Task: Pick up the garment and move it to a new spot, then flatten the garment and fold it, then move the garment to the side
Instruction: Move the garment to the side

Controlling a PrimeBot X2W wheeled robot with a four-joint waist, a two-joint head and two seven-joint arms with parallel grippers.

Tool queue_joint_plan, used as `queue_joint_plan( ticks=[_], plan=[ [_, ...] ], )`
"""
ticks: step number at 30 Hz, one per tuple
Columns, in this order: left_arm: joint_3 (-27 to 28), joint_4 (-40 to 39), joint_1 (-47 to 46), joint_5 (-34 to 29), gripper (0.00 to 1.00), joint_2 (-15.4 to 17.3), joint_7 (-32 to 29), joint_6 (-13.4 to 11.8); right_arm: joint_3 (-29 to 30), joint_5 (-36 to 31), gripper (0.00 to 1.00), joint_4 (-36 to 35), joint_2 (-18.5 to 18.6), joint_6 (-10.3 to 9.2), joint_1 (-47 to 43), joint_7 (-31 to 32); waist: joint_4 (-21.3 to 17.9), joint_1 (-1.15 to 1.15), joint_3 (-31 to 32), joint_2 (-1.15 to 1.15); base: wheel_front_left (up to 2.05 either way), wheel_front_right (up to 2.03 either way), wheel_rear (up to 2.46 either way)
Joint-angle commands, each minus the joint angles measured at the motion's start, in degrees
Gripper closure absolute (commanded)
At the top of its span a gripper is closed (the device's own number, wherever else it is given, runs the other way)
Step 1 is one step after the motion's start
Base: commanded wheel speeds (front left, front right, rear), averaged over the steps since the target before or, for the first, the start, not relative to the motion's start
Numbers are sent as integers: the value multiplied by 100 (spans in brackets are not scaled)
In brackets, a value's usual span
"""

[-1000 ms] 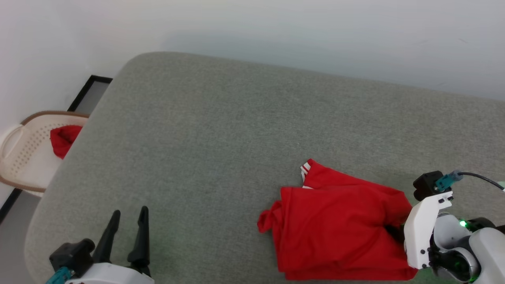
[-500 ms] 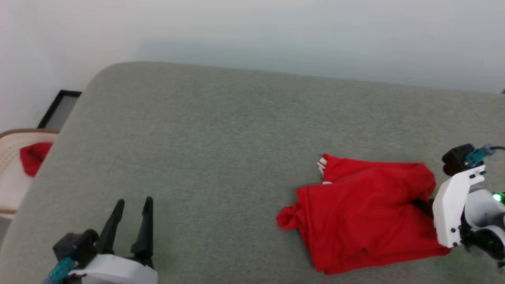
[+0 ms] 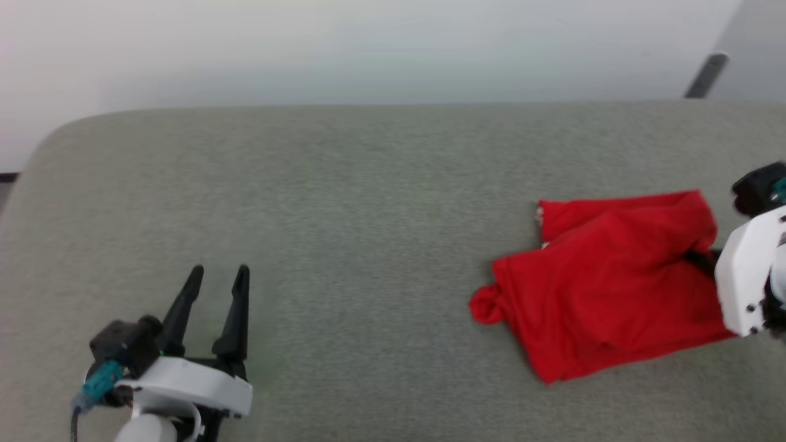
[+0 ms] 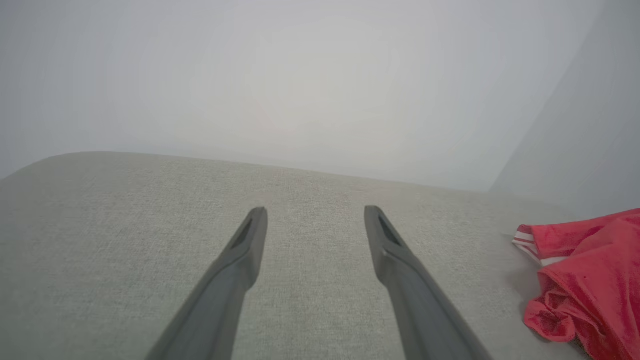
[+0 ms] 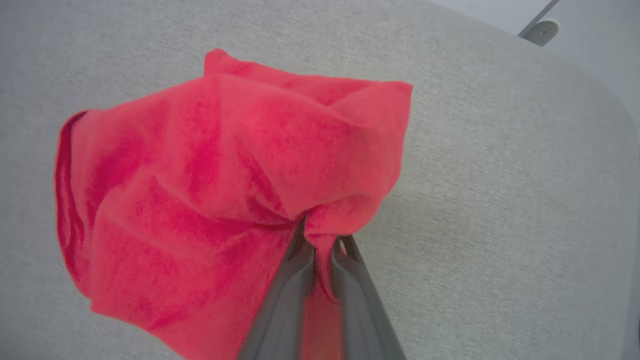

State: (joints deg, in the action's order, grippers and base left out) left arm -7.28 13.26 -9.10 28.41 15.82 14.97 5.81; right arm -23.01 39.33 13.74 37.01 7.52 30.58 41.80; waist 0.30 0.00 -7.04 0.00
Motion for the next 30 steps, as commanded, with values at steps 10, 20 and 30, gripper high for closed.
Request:
queue_joint_plan(
  ticks=[10,20,30],
  plan=[
    [-133,66,-632,-83,0,183,23,106,-297,83,100,280,519,-6,675,-577,-850,0,-495,0,0,0,0],
    [-374,43,-1222,-166,0,333,-4,135,-928,-34,100,758,1009,-6,1399,-1392,-1226,0,-970,0,0,0,0],
    [-506,-84,-1626,-205,0,489,-63,154,-1381,-311,100,1491,1363,-6,2086,-2128,-1461,0,-1460,0,0,0,0]
  ],
)
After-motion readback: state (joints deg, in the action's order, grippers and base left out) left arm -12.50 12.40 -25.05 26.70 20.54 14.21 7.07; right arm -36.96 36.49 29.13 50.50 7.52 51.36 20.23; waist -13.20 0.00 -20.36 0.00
